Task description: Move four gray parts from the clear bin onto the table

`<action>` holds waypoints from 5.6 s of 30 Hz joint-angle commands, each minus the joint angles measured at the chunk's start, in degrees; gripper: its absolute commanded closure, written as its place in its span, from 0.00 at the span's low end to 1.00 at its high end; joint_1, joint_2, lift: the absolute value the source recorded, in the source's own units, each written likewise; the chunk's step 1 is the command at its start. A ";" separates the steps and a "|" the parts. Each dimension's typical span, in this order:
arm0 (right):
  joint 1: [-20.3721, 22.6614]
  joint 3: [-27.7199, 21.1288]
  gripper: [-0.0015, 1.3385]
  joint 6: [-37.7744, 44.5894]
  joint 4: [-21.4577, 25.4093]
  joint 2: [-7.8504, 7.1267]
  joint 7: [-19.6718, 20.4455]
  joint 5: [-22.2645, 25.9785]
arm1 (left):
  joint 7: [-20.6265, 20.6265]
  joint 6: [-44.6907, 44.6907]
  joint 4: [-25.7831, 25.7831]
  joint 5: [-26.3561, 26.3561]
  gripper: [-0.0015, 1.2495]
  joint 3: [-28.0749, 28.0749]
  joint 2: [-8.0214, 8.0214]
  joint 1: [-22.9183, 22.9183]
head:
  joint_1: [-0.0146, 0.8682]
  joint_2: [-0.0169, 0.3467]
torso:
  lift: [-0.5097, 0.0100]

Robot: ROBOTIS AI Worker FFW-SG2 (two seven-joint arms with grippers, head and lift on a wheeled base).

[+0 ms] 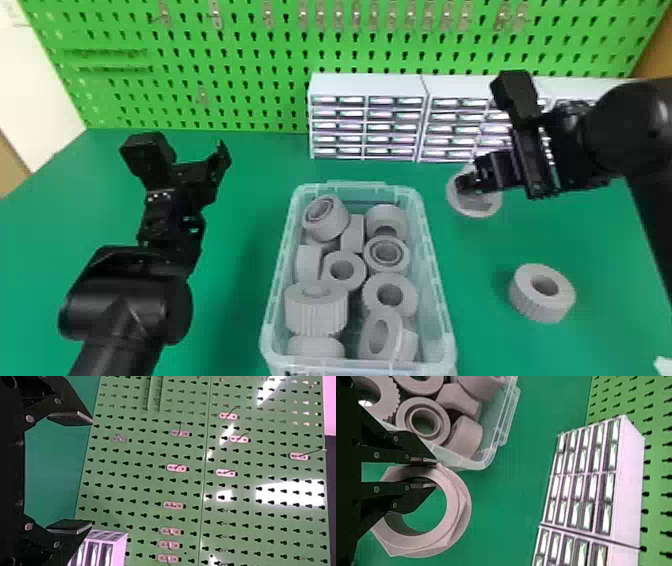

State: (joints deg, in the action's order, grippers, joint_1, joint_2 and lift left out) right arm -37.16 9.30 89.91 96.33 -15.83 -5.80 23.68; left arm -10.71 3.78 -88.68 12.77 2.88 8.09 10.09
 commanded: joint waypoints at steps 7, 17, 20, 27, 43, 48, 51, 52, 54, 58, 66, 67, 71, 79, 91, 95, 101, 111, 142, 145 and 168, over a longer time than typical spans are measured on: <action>1.92 -1.74 0.76 0.17 -2.11 -0.08 0.00 -3.20 | -0.28 0.00 0.00 0.06 0.28 0.02 -0.36 0.01 | 0.80 0.24 | 0.88; 3.15 -1.47 0.76 0.17 -7.20 -0.08 0.00 -3.90 | -0.28 0.00 0.17 0.06 0.28 -0.07 -0.62 0.01 | 0.80 0.24 | 0.88; 3.23 -0.77 0.76 0.17 -8.96 -0.08 0.00 -4.43 | -0.28 0.00 0.17 0.15 0.28 -0.16 -0.62 0.01 | 0.80 0.24 | 0.88; 3.76 0.72 0.76 0.17 -12.92 0.18 0.00 -4.43 | -0.28 -0.09 0.17 0.06 0.28 -0.33 -0.89 0.10 | 0.80 0.24 | 0.88; 4.38 3.45 0.76 0.17 -17.75 0.36 0.00 -3.20 | -0.28 -0.17 0.35 -0.02 0.28 -0.25 -1.33 0.19 | 0.80 0.24 | 0.88; 4.55 4.15 0.76 0.17 -18.28 0.36 0.00 -2.94 | -0.28 -0.26 0.35 -0.02 0.28 -0.25 -1.33 0.19 | 0.80 0.24 | 0.88; 4.55 4.50 0.76 0.17 -18.63 0.44 -0.09 -2.94 | -0.28 -0.26 0.35 -0.02 0.28 -0.25 -1.42 0.19 | 0.80 0.24 | 0.88; 4.55 4.59 0.76 0.17 -18.81 0.44 0.00 -2.94 | -0.28 -0.26 0.35 -0.02 0.28 -0.25 -1.42 0.19 | 0.80 0.24 | 0.88; 4.55 4.85 0.76 0.17 -19.16 0.53 0.00 -2.85 | -0.28 -0.26 0.35 -0.02 0.28 -0.33 -1.42 0.19 | 0.80 0.24 | 0.88; 4.55 5.47 0.76 0.17 -20.30 0.53 0.00 -2.59 | -0.28 -0.35 0.35 -0.02 0.28 -0.42 -1.42 0.28 | 0.80 0.24 | 0.88; 4.90 6.17 0.76 0.17 -21.00 0.53 0.00 -2.23 | -0.28 -0.44 0.35 0.06 0.28 -0.51 -1.42 0.19 | 0.80 0.24 | 0.88; 4.90 6.17 0.76 0.17 -21.00 0.62 -0.09 -2.15 | -0.28 -0.44 0.35 0.06 0.28 -0.51 -1.42 0.19 | 0.80 0.24 | 0.88; 4.99 6.00 0.75 0.17 -21.00 0.71 -0.09 -2.15 | -0.28 -0.44 0.35 0.06 0.28 -0.51 -1.42 0.19 | 0.80 0.24 | 0.88; 4.90 5.73 0.59 0.17 -20.83 0.71 0.00 -1.18 | -0.28 -0.53 0.35 0.06 0.28 -0.77 -1.42 0.01 | 0.80 0.24 | 0.88; 4.38 4.94 0.36 0.17 -15.82 0.71 0.00 -1.88 | -0.28 -0.53 0.35 0.24 0.28 -0.77 -1.42 -0.16 | 0.80 0.24 | 0.88; 3.94 4.85 0.36 0.17 -13.97 0.71 0.00 -2.15 | -0.28 -0.53 0.35 0.24 0.28 -0.77 -1.42 -0.16 | 0.80 0.24 | 0.88; 3.50 3.97 0.36 0.17 -10.19 0.80 0.00 -2.15 | -0.28 -0.53 0.35 0.24 0.28 -0.77 -1.42 -0.16 | 0.80 0.24 | 0.88; 1.65 3.18 0.36 0.17 -3.69 0.80 0.00 -0.74 | -0.28 -0.61 0.35 0.24 0.28 -0.95 -1.42 -0.34 | 0.80 0.24 | 0.88; -2.57 8.19 0.37 0.17 -1.14 1.85 0.00 5.59 | -0.28 -0.53 0.35 0.24 0.28 -1.21 -1.42 -0.43 | 0.80 0.24 | 0.88; -2.74 8.55 0.37 0.17 -1.14 2.03 -0.09 5.94 | -0.28 -0.53 0.35 0.24 0.28 -1.12 -1.42 -0.43 | 0.80 0.24 | 0.88; -3.97 13.56 0.37 0.17 -2.46 2.73 -0.09 9.28 | -0.28 -0.61 0.44 0.24 0.28 -0.86 -1.42 -0.34 | 0.80 0.24 | 0.88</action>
State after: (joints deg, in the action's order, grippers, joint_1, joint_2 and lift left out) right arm -40.61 21.76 89.91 94.68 -13.30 -5.89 32.54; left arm -10.99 3.20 -88.31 13.01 2.02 6.68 9.75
